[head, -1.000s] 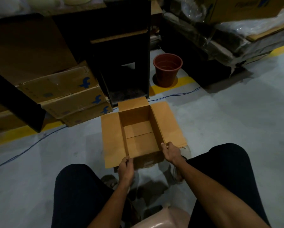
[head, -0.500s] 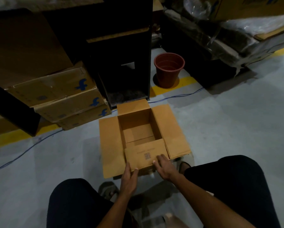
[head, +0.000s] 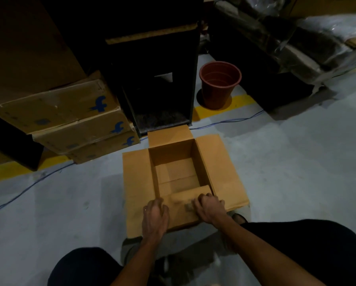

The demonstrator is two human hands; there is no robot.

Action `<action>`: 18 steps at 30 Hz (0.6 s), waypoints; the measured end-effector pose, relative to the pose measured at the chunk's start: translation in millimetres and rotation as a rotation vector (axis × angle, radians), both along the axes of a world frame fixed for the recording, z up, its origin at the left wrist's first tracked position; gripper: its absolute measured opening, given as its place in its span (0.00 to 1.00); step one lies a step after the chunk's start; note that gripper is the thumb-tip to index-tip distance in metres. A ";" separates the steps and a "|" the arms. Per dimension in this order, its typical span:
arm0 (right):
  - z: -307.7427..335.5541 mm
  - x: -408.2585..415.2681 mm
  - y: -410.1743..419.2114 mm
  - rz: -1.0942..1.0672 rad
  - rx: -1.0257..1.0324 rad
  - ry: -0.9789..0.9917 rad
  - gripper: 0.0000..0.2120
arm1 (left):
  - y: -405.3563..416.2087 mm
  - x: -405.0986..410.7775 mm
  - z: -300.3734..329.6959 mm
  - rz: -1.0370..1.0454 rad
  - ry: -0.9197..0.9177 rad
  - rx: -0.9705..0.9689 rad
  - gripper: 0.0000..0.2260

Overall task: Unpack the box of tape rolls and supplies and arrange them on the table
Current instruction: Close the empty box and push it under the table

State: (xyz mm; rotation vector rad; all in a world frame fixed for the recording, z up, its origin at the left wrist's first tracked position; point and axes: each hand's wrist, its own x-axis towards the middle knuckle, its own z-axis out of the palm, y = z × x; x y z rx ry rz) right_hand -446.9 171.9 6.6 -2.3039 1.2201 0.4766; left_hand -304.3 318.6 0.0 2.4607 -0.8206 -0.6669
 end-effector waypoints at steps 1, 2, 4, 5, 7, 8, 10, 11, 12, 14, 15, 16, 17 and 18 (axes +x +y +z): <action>0.1 8.3 -10.7 -0.027 0.016 -0.025 0.24 | -6.5 10.9 -1.6 -0.025 -0.012 -0.010 0.14; -1.0 16.6 -22.4 -0.060 0.042 -0.060 0.25 | -12.4 21.5 -2.4 -0.045 -0.019 -0.015 0.14; 0.5 34.2 -47.6 -0.091 0.119 -0.149 0.26 | -23.1 42.7 -1.2 -0.071 -0.022 -0.021 0.17; 4.1 44.0 -59.5 -0.083 0.154 -0.190 0.26 | -27.4 53.0 -1.1 -0.087 -0.013 -0.016 0.18; 8.7 63.8 -83.8 -0.084 0.174 -0.259 0.26 | -34.0 73.2 -4.5 -0.129 0.007 0.003 0.22; 9.1 72.7 -95.7 -0.090 0.155 -0.304 0.25 | -36.0 80.5 -8.4 -0.131 0.031 0.014 0.23; 4.4 92.0 -120.5 -0.117 0.098 -0.371 0.25 | -41.2 90.3 -18.7 -0.089 0.093 0.018 0.24; 2.5 100.7 -131.5 -0.125 0.079 -0.378 0.25 | -43.8 92.3 -23.3 -0.053 0.121 0.007 0.24; -1.3 108.8 -141.6 -0.120 0.055 -0.394 0.27 | -46.1 93.4 -27.8 -0.019 0.142 -0.004 0.23; -7.4 123.4 -158.1 -0.110 0.031 -0.404 0.31 | -48.4 93.0 -34.4 0.014 0.155 0.002 0.22; -8.5 130.5 -164.2 -0.116 0.034 -0.378 0.32 | -47.5 92.4 -37.1 0.017 0.153 0.001 0.21; -14.1 137.5 -169.9 -0.125 0.037 -0.349 0.32 | -45.7 92.1 -39.8 0.016 0.153 -0.015 0.21; -17.5 144.7 -173.7 -0.140 0.058 -0.316 0.34 | -44.0 91.7 -42.6 0.013 0.159 -0.048 0.20; -21.6 152.0 -177.2 -0.168 0.099 -0.292 0.37 | -43.0 91.1 -45.0 0.015 0.167 -0.075 0.20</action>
